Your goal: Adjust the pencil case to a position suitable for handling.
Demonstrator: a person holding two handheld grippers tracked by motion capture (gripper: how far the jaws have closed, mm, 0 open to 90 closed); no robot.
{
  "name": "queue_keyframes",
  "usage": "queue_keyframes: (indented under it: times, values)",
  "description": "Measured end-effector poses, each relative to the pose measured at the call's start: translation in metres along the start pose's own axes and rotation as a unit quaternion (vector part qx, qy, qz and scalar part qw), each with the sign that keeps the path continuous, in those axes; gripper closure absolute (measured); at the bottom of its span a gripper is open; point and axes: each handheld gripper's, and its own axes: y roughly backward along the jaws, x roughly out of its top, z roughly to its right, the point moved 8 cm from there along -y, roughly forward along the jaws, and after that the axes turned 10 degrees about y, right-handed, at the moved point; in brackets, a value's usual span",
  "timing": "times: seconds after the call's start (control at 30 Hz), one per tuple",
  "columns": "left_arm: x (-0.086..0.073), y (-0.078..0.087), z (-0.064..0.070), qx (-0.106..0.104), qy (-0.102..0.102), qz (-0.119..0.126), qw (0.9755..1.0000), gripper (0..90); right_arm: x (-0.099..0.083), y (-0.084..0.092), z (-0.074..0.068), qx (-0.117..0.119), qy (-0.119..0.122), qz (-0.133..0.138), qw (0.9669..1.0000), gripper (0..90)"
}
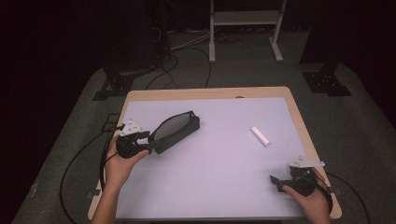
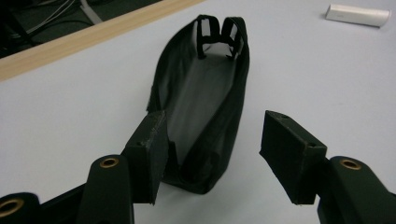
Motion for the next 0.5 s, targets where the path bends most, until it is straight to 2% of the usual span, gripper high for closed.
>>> queue_keyframes:
  times: [0.1, 0.5]
  values:
    - [0.005, -0.002, -0.002, -0.001, 0.001, 0.007, 1.0, 42.1, 0.0, 0.0, 0.0, 0.0, 0.0, 0.0, 1.0, 7.0]
    - [0.02, -0.019, -0.007, -0.006, -0.008, 0.006, 0.9999, 48.3, 0.0, 0.0, 0.0, 0.0, 0.0, 0.0, 1.0, 7.0]
